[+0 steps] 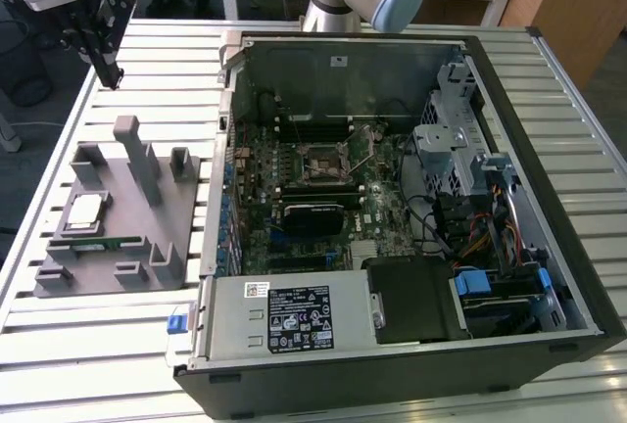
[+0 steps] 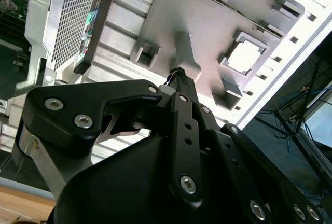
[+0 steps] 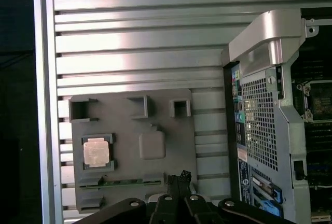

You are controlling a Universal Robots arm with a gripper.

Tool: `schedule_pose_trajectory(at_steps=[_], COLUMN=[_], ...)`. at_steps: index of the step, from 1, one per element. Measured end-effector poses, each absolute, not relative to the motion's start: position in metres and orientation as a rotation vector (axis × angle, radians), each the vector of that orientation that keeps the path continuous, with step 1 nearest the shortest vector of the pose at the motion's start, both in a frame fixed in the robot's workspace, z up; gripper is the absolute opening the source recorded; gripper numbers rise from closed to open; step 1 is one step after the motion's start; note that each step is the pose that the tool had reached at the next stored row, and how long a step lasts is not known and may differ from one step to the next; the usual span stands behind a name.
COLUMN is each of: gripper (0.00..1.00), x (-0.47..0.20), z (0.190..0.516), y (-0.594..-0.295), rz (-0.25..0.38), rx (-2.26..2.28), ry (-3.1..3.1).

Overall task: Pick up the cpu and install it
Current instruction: 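Reach for the cpu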

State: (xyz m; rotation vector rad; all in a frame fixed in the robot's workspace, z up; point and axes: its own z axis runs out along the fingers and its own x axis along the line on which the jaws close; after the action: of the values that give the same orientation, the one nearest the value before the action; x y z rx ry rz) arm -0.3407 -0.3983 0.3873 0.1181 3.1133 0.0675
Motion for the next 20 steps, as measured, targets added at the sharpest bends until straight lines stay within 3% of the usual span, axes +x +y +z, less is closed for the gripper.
schedule_pose_trajectory(at_steps=[20], gripper=[0.11], x=[-0.380], z=[0.386], y=[-0.398], rz=[0.068], rx=[0.118], ry=[3.113])
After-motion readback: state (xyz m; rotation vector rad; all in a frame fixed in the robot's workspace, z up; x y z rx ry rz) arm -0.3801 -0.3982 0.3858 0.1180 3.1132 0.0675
